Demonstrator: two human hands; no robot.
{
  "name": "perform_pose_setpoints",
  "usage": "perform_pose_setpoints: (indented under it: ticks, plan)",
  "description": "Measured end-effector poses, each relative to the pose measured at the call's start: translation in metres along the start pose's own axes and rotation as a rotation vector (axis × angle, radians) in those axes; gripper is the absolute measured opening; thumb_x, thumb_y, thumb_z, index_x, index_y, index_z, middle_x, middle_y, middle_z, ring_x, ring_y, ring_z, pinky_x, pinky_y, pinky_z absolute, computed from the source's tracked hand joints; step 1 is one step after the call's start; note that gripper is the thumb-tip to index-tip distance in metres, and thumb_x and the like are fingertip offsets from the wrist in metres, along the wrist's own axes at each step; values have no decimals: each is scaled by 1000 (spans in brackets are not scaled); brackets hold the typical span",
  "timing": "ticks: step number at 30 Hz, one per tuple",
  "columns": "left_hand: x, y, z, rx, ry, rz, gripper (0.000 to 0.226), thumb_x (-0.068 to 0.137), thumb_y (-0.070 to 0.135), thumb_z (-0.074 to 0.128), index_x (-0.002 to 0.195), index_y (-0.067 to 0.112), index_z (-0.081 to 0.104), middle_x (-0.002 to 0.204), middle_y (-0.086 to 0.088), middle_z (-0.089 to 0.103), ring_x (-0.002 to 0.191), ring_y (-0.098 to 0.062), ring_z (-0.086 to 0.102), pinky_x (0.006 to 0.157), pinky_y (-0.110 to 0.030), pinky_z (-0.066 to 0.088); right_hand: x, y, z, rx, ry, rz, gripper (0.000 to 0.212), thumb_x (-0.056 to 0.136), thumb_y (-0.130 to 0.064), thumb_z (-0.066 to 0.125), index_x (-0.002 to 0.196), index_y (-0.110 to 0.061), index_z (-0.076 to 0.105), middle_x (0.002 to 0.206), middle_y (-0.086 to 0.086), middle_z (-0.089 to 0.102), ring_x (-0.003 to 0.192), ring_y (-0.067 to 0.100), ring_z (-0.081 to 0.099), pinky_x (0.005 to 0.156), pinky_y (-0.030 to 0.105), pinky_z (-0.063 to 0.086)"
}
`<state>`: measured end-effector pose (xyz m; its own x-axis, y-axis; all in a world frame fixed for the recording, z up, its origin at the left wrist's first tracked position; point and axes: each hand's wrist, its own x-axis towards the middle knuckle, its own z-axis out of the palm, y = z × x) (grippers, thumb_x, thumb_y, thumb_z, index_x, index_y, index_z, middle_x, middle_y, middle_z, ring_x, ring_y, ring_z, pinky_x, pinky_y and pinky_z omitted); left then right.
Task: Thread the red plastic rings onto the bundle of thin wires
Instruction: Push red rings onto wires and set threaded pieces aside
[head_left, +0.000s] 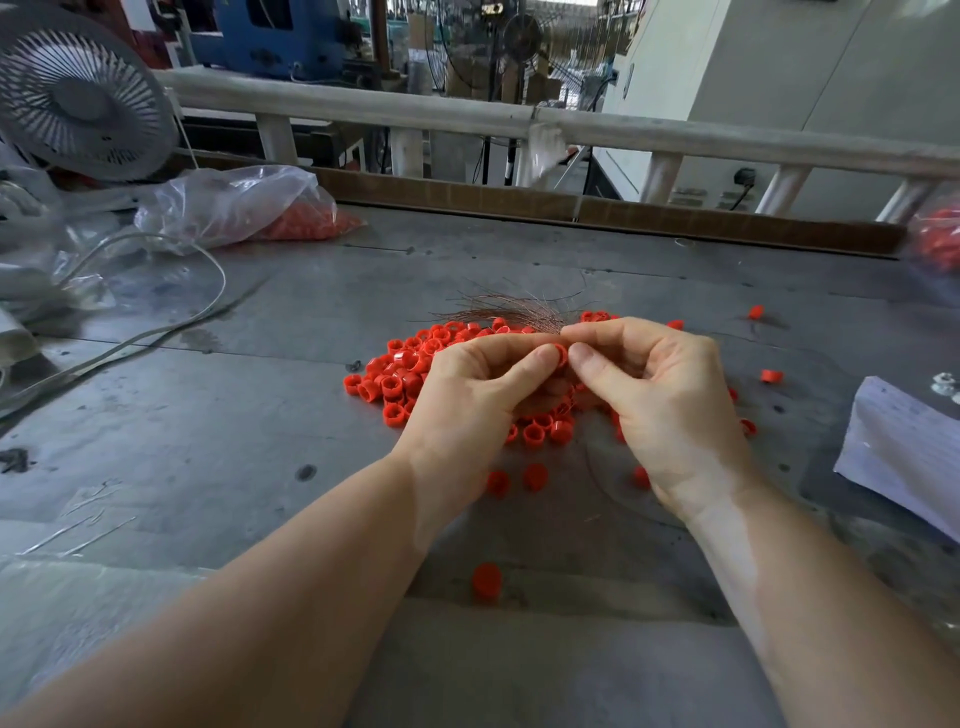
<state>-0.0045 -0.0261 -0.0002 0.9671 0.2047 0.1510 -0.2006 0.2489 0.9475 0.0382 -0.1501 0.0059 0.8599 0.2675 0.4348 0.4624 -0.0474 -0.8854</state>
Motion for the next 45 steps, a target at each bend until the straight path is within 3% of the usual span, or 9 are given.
perform_pose_setpoints:
  ticks: [4,8,14,19,22,37,45]
  plan:
    - [0,-1,2,-104,-22,-73,18,89,7,54,84,12,71,73,-2,72,69,-9,68,66,-18,55,0,-1,-1,21,-18,27,14,82,-9,69,85,-22,72,82,2,73,80,16,70,76,28,56]
    - [0,3,1,-248,-46,-155,32,92,4,48,76,12,74,73,-5,72,69,-11,69,65,-20,56,2,0,-2,10,-5,31,16,82,-7,68,86,-21,72,80,0,73,78,10,69,69,19,52]
    - [0,4,0,-267,-71,-182,34,89,-11,43,87,8,71,79,-8,72,74,-11,70,73,-20,56,2,1,-3,103,-14,56,18,84,-2,65,85,-19,71,75,1,73,68,12,69,63,17,52]
    - [-1,3,0,-251,-74,-169,21,76,1,59,90,8,72,79,-7,72,73,-11,69,74,-20,56,2,1,-3,62,-9,26,18,84,-5,67,83,-23,71,76,-5,73,73,5,69,64,13,50]
    - [0,1,-1,-218,-60,-157,20,85,-2,55,98,5,68,80,-5,72,74,-10,69,73,-19,56,3,2,-3,-3,-5,-8,18,83,-6,68,78,-23,71,75,-5,72,74,5,68,66,14,49]
    - [1,0,-1,-214,-22,-156,16,82,-4,58,89,7,68,72,-2,71,67,-8,67,66,-18,56,2,4,-2,-97,6,-38,18,86,-12,66,73,-24,67,67,-11,68,64,-2,61,60,9,44]
    - [2,-2,-2,-273,-50,-150,23,68,5,62,90,10,68,74,-4,71,66,-10,68,67,-19,56,3,4,-4,104,23,118,26,88,-13,62,69,-28,70,68,-5,69,68,8,63,65,24,50]
